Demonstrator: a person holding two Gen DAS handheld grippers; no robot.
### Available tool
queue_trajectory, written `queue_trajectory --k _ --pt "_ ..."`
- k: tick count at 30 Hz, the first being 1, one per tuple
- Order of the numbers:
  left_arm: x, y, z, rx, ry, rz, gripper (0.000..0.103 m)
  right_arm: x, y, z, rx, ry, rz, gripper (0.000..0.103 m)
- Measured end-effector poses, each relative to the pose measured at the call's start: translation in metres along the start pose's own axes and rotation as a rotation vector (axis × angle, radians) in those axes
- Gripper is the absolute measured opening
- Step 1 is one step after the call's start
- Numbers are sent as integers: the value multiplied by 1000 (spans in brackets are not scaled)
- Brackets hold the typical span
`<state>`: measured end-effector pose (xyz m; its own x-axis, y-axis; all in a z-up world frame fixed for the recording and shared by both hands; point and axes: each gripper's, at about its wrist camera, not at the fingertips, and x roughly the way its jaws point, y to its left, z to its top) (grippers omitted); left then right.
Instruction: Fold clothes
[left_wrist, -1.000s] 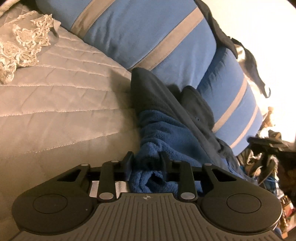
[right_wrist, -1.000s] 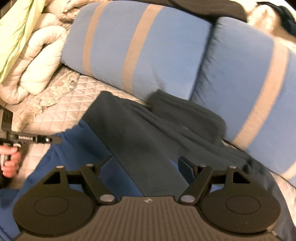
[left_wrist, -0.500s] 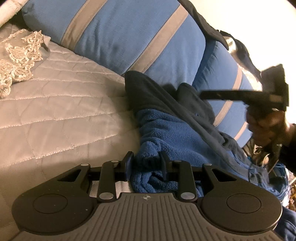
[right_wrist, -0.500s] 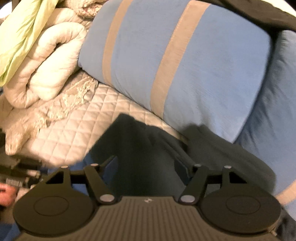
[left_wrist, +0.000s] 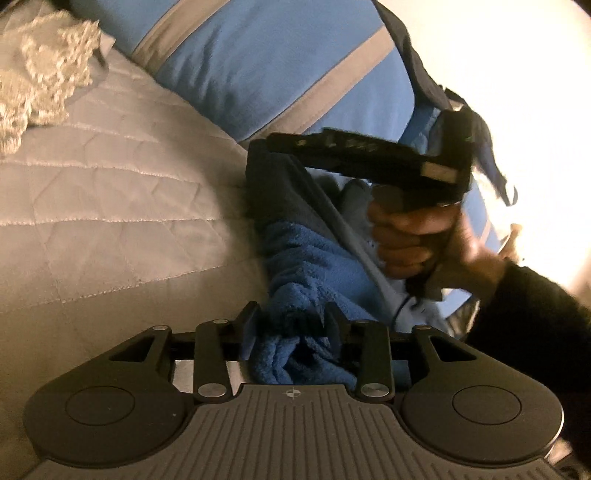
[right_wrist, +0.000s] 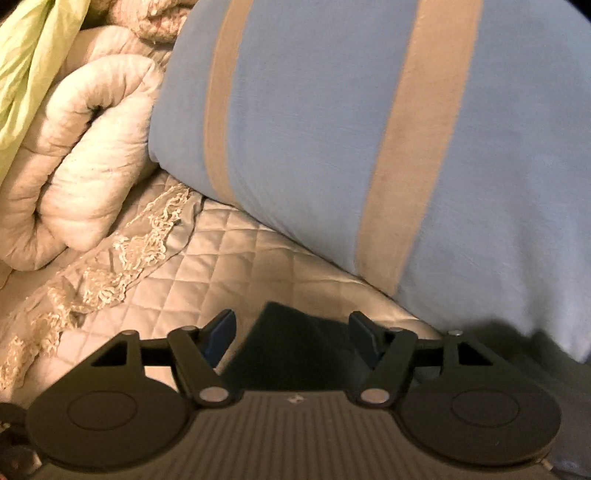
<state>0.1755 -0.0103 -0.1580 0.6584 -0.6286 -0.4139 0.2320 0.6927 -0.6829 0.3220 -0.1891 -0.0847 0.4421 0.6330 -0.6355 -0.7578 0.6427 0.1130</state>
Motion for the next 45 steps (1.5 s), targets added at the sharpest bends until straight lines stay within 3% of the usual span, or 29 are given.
queue_trajectory --k 1,3,6,8,18,25,26,28,29,32,33,35,38,42,45 --pt "0 0 1 -6 4 0 38 8 3 1 -19 15 -5 76" --pt "1 0 2 -15 10 -1 37 17 7 0 -39 40 -28 36" --pt "1 -2 4 -18 -2 8 36 26 12 -3 -52 70 -62 21" --pt "0 -4 4 -10 -17 23 21 29 15 -6 -66 78 -90 16" --pt "-20 -45 -26 217 -70 185 13 26 10 -7 -18 2 -239 10" --pt "-25 -48 -31 222 -69 204 10 32 10 -10 39 -29 -274 10" --pt "-26 -47 -32 218 -62 209 0 33 9 -11 54 -31 -276 10" --pt "-30 -47 -36 215 -42 223 0 33 9 -11 66 -27 -288 10" --pt "-33 -45 -38 213 -38 226 2 32 10 -10 63 -26 -292 13" --pt "-50 -46 -39 200 -51 236 8 19 16 -6 32 -44 -276 51" --pt "-56 -47 -37 199 -55 252 12 9 17 -4 22 -60 -288 70" --pt "-67 -53 -31 206 -59 287 39 -12 18 0 3 -91 -313 92" --pt "-83 -69 -21 261 -83 323 62 -51 8 4 25 -131 -351 103" --pt "-98 -94 -6 325 -102 365 66 -101 -8 0 -3 -134 -485 103" --pt "-111 -118 5 378 -121 388 66 -147 -22 -7 -19 -149 -534 103"
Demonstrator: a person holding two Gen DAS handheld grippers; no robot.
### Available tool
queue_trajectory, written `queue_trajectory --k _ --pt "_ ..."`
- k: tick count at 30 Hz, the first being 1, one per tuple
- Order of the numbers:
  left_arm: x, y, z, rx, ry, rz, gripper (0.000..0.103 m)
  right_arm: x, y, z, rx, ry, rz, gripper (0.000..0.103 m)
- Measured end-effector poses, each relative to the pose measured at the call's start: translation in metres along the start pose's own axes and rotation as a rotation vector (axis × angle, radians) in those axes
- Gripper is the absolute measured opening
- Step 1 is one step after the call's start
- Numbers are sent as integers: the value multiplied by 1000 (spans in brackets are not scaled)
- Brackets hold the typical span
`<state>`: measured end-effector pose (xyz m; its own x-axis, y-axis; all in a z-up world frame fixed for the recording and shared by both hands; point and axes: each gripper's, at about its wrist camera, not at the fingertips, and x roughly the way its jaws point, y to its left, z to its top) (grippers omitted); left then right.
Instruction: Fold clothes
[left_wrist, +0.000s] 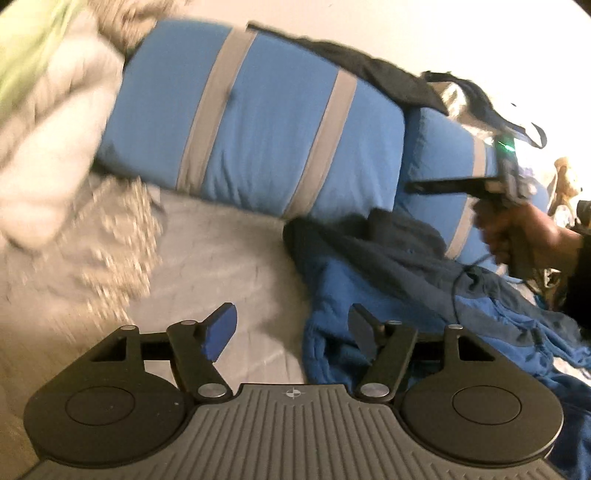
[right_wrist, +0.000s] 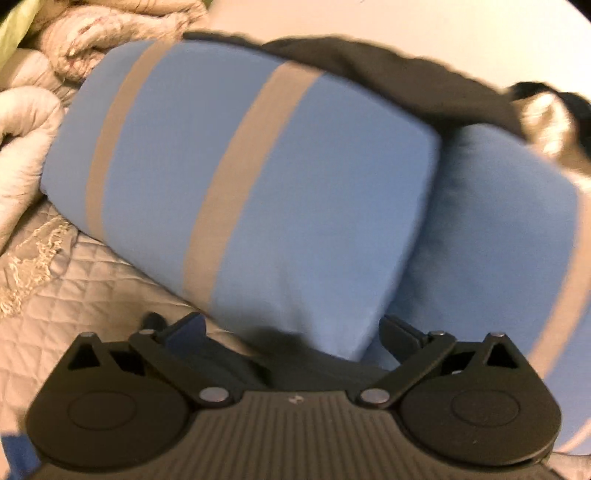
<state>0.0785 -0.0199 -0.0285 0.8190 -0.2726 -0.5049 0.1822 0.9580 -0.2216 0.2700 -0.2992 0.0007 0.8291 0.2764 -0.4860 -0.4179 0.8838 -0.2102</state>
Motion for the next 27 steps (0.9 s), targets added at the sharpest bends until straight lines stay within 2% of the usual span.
queue_trajectory --k 7,12,16,24,27 --pt "-30 -39 51 99 -75 3 69 -94 -91 -7 51 -49 -27 103" --pt "-35 -77 87 142 -98 -33 69 -144 -141 -11 62 -63 -98 103" --pt "-36 -110 109 177 -150 -52 69 -182 -182 -14 127 -99 -137 103" --pt "-40 -172 149 236 -248 -111 70 -244 -242 -16 237 -173 -215 103" --pt "-42 -188 167 239 -263 -161 70 -271 -264 -11 278 -212 -246 103"
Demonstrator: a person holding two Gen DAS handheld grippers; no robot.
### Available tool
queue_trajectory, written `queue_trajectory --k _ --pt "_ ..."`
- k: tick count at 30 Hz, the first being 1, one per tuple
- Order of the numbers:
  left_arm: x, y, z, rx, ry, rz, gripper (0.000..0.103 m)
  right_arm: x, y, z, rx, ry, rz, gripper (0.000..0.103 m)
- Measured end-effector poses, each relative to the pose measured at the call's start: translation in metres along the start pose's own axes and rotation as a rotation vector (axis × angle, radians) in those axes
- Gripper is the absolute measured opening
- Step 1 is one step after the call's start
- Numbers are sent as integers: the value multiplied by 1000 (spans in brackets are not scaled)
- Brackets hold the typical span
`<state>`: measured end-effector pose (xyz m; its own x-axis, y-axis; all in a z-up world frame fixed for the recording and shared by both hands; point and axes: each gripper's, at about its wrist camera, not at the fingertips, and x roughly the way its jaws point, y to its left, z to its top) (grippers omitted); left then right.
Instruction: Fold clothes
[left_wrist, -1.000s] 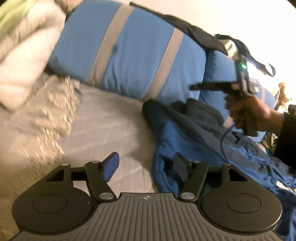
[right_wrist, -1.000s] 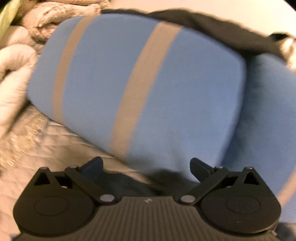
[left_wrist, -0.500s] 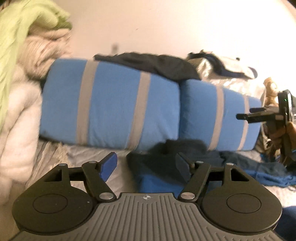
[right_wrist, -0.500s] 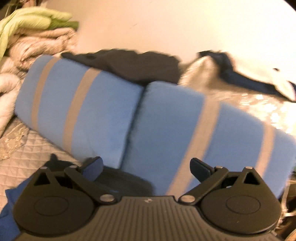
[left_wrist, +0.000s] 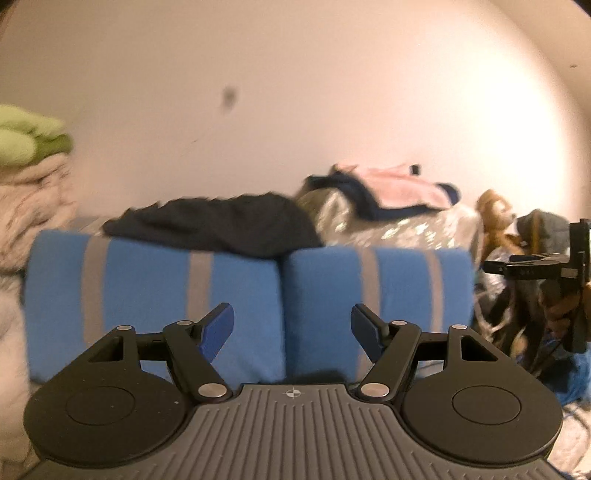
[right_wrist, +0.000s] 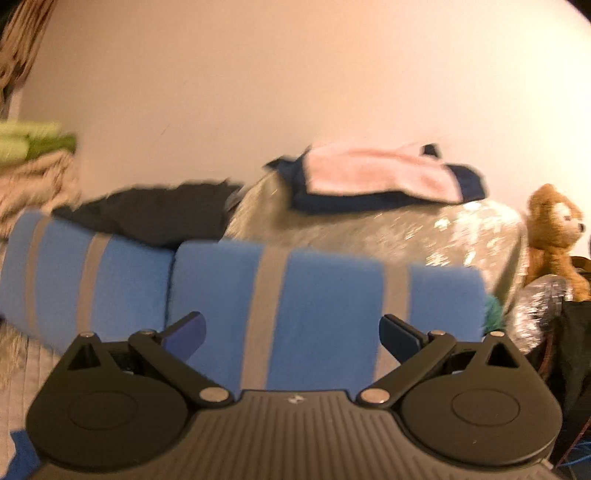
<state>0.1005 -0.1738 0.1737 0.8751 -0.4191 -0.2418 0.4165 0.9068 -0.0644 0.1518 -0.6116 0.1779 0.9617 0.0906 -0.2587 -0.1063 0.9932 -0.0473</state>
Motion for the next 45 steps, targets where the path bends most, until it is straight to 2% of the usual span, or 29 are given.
queue_trajectory --k 6,8,13,20,25,29,34,36,39,42,45 --pt "5 -12 28 -36 -64 -28 72 -39 -42 38 35 -91 -51 103" --pt "6 -14 30 -59 -79 -33 77 -52 -53 46 34 -111 -65 103" --pt "11 -21 18 -80 -66 -65 78 -81 -74 51 -13 -147 -91 103" --pt "20 -27 3 -15 30 -43 78 -115 -100 32 -56 -101 -71 103" --pt "16 -15 14 -35 62 -15 78 -124 -120 13 -61 -40 -62 103" --pt "8 -13 38 -26 24 -10 78 -131 -142 10 -8 -50 -86 103" --pt "-4 -21 76 -18 -61 -24 79 -155 -182 27 109 -142 -176 103" --pt "-10 -25 82 -39 -96 -46 80 -168 -201 34 152 -179 -220 103" --pt "-9 -34 66 -73 -108 -90 85 -182 -222 35 186 -179 -231 103" --pt "8 -48 31 -69 -54 -132 85 -183 -228 18 155 -116 -226 103" --pt "31 -62 -17 -55 18 -161 85 -180 -221 -15 110 -51 -203 103"
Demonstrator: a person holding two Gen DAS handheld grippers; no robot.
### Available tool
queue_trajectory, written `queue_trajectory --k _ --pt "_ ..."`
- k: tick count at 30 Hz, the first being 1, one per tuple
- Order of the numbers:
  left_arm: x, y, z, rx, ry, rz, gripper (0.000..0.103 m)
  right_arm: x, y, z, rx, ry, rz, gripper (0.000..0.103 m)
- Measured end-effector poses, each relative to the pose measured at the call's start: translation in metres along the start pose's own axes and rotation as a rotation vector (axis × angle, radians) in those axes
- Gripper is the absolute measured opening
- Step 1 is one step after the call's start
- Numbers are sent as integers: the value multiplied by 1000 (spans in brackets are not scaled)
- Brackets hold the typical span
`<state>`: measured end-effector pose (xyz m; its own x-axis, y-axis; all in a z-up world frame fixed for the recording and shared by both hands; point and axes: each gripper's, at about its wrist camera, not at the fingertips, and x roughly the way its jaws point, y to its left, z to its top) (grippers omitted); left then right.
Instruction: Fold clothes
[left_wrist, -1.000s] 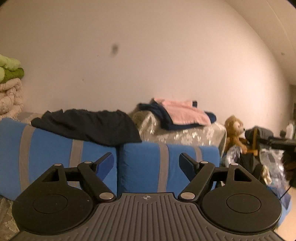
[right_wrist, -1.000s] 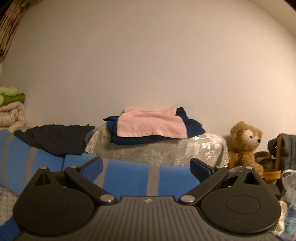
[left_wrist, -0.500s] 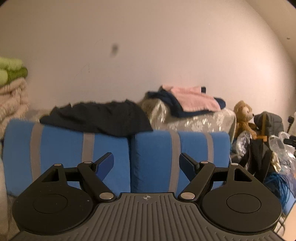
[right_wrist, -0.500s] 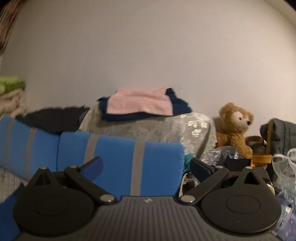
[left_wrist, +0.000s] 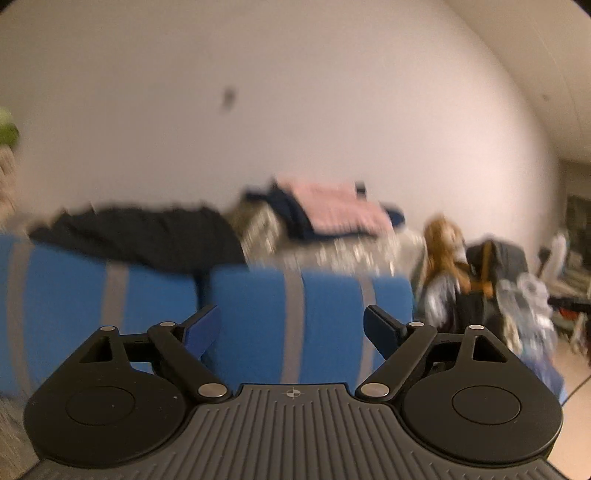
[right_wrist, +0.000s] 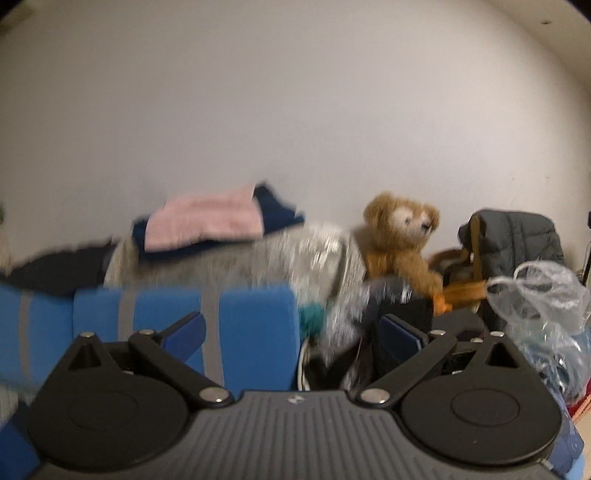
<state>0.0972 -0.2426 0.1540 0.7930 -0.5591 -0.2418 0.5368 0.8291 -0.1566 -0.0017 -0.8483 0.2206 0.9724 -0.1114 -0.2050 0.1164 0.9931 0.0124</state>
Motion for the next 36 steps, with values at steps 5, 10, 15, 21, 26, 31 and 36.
queue_trajectory --k 5,10,15,21,26,31,36 --pt "43 -2 -83 -75 140 -33 85 0 7 -73 -10 88 73 103" --pt "67 3 -149 -130 243 -30 85 -2 -11 -139 75 185 41 103" --pt "78 5 -187 -120 278 -2 85 -11 -45 -193 100 240 -84 103" --pt "64 13 -196 -116 181 75 85 -17 -85 -241 76 277 -233 94" --pt "56 15 -195 -112 135 79 85 -4 -111 -265 60 308 -318 73" --pt "55 10 -196 -93 117 80 85 19 -124 -276 109 324 -327 58" --pt "56 9 -196 -101 119 53 85 44 -131 -280 151 334 -341 39"
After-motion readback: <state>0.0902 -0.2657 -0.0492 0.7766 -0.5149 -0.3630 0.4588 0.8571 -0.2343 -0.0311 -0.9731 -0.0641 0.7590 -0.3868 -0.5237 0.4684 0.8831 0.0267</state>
